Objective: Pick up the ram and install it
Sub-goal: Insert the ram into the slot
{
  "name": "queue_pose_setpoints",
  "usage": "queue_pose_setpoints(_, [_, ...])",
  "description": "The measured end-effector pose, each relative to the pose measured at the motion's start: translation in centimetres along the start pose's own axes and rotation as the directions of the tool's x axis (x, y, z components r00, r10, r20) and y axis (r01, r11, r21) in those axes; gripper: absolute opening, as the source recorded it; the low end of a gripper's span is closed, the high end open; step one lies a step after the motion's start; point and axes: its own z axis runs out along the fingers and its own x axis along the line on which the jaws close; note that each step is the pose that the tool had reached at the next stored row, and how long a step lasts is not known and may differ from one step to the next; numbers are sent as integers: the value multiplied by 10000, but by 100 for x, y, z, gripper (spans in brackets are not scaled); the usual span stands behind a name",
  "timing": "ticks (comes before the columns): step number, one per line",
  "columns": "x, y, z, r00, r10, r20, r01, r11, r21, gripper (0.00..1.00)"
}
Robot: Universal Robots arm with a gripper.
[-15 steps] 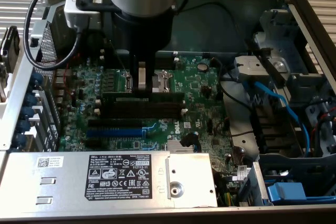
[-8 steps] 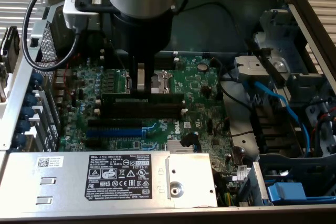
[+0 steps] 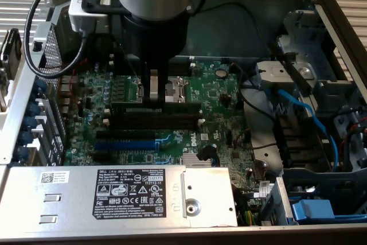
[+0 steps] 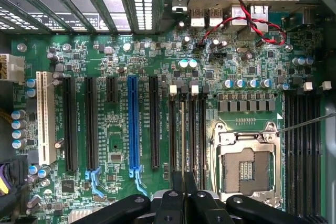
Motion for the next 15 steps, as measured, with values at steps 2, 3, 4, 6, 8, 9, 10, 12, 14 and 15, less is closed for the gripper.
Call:
queue_pose_setpoints(2, [1, 0, 0, 10000, -11, -8, 11, 10000, -1, 12])
queue_pose_setpoints(3, [1, 0, 1, 10000, -25, -13, 25, 10000, -2, 12])
queue_pose_setpoints(4, [1, 0, 2, 10000, -41, -16, 41, 10000, -3, 12])
queue_pose_setpoints(6, [1, 0, 3, 10000, -83, -23, 83, 10000, -6, 12])
queue_pose_setpoints(8, [1, 0, 6, 9999, -115, -30, 115, 9999, -8, 12])
queue_pose_setpoints(9, [1, 0, 9, 9999, -127, -31, 127, 9999, -8, 12])
queue_pose_setpoints(10, [1, 1, 11, 9999, -136, -33, 136, 9999, -8, 12])
queue_pose_setpoints(12, [2, 2, 12, 9999, -152, -38, 151, 9999, -11, 12])
queue_pose_setpoints(14, [2, 4, 14, 9999, -160, -39, 160, 9999, -11, 12])
queue_pose_setpoints(15, [2, 6, 14, 9999, -164, -38, 164, 9999, -11, 12])
